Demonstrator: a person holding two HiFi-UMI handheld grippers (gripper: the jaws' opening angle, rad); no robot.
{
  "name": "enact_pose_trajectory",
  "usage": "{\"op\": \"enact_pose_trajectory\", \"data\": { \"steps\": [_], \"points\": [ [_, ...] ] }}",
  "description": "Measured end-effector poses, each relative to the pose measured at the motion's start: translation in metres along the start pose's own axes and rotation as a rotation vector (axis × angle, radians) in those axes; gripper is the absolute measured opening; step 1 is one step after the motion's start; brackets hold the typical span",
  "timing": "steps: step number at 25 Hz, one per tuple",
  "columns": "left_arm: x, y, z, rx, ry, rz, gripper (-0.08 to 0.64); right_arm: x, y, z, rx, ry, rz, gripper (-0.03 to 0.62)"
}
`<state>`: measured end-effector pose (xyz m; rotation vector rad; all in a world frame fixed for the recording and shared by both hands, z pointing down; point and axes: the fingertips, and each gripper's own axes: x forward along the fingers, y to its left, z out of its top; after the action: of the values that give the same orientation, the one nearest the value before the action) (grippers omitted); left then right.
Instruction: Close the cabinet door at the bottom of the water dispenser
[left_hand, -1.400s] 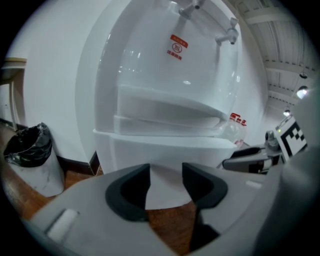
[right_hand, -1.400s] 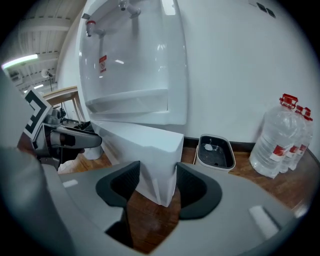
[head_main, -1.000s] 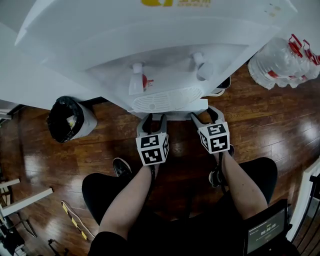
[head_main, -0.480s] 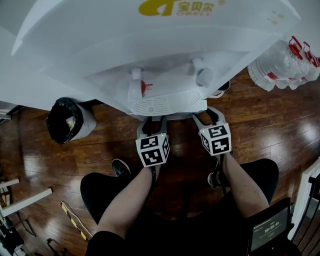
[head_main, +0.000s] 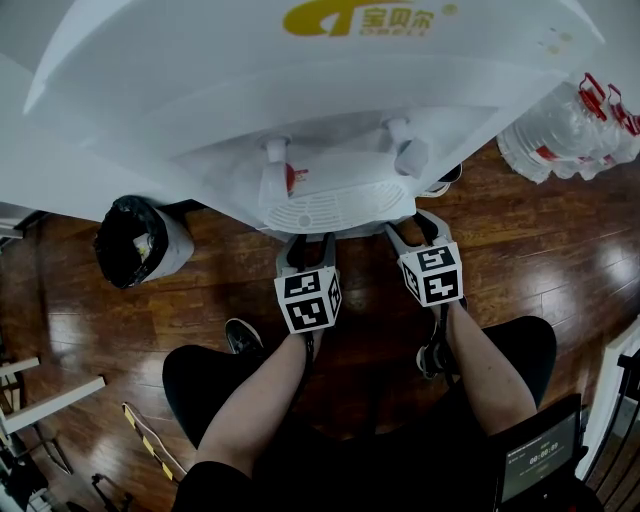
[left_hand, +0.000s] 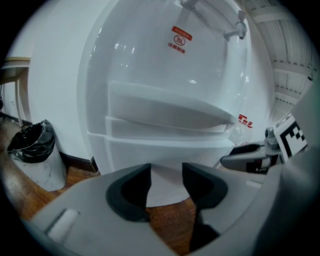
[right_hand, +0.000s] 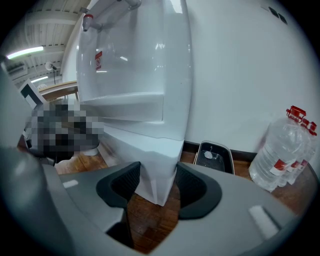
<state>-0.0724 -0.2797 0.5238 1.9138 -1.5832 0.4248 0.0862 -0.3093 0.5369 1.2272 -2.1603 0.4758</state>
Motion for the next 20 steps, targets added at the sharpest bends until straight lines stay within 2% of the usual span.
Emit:
{"op": "enact_pose_trajectory", "data": {
  "steps": [20],
  "points": [
    [0.006, 0.001, 0.002, 0.032, -0.011, 0.019, 0.206, 0.011, -0.007, 0.011, 0.005, -0.027, -0.034, 0.225]
  ]
}}
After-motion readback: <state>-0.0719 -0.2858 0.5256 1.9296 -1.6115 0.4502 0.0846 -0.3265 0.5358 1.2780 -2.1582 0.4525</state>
